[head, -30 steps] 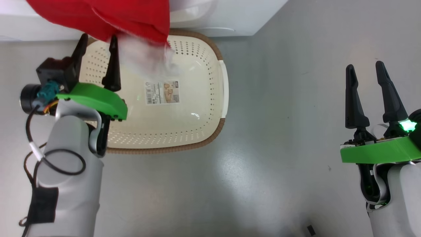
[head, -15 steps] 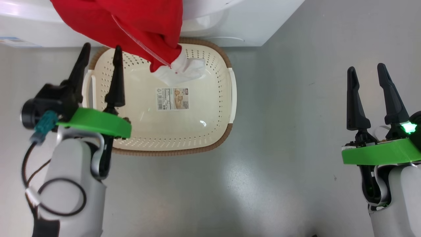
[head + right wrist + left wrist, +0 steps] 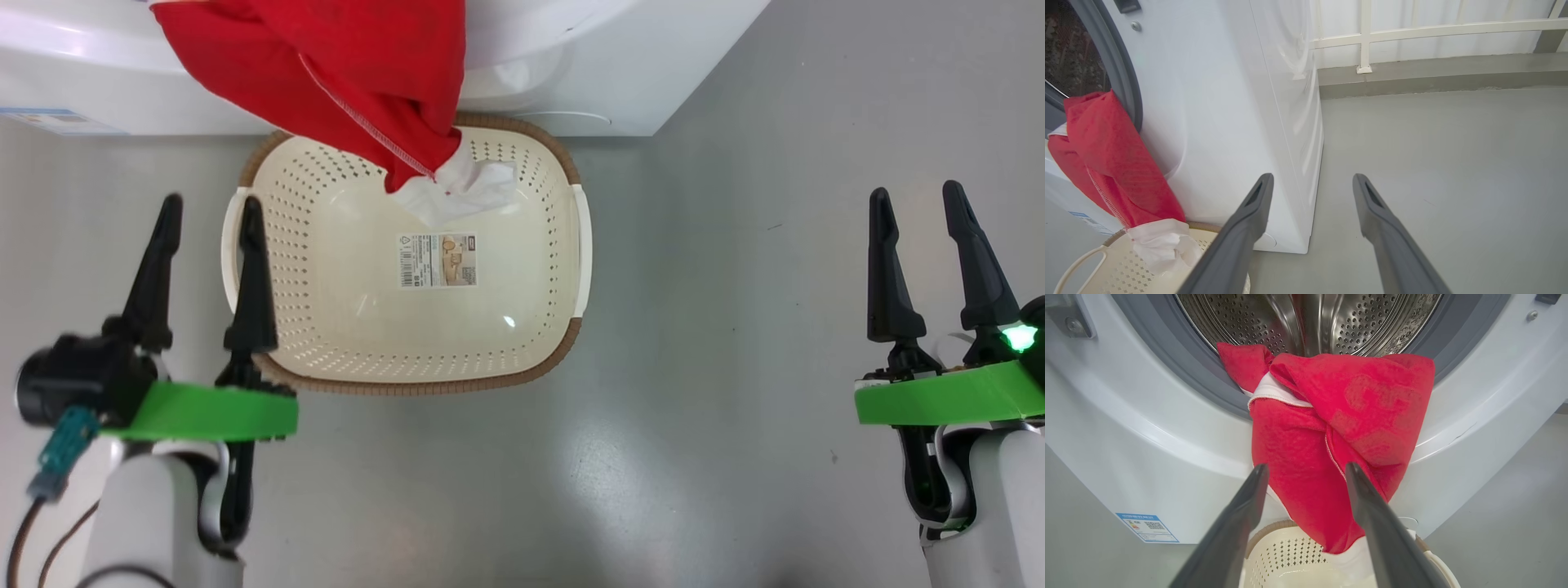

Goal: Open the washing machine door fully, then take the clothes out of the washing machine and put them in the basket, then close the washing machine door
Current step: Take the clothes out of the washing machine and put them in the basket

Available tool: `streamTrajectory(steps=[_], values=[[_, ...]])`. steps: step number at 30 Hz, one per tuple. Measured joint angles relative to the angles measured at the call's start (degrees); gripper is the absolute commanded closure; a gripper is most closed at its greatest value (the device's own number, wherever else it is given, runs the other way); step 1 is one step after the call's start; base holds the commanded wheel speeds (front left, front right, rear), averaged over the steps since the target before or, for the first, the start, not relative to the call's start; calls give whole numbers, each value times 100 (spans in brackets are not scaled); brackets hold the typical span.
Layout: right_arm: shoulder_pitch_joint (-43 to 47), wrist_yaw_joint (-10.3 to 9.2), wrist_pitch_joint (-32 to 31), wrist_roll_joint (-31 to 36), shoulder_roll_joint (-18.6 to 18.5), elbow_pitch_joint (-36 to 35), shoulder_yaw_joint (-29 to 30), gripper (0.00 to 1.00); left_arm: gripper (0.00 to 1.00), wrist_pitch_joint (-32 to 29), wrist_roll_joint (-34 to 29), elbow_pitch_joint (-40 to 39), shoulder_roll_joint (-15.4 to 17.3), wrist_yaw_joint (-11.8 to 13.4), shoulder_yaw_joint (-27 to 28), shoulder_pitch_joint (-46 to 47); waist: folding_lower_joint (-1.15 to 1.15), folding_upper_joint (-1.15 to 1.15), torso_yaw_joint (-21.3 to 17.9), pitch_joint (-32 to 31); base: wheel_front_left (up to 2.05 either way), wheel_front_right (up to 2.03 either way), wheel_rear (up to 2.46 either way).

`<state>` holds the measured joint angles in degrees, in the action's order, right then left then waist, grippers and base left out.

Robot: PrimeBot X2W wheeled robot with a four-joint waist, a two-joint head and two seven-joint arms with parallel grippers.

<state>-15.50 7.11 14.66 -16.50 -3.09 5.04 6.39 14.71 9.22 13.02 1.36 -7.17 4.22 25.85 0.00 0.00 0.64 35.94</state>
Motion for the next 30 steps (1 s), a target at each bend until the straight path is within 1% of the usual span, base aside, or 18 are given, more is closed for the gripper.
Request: streamTrajectory(steps=[5,7,13,20,26,30], values=[[9,0,-1,0,-1,-2,3,0,0,0,65,-388,4,18,59,-437,0,0,-30,-8,0,0,0],[12,1,-1,0,-1,-4,12,0,0,1,130,-460,4,67,32,-517,0,0,-25,-8,0,0,0],[16,0,-1,0,-2,-5,12,0,0,1,207,-577,7,166,-71,-570,0,0,-11,-18,0,0,0],[18,0,-1,0,-4,-5,5,0,0,1,204,-576,7,164,-99,-538,0,0,-11,-29,0,0,0],[16,1,-1,0,-4,0,-10,0,0,1,132,-463,10,119,-134,99,0,0,11,-7,0,0,0],[15,0,0,0,-4,3,-9,0,0,1,74,-104,100,101,-230,648,0,0,7,15,0,0,0]])
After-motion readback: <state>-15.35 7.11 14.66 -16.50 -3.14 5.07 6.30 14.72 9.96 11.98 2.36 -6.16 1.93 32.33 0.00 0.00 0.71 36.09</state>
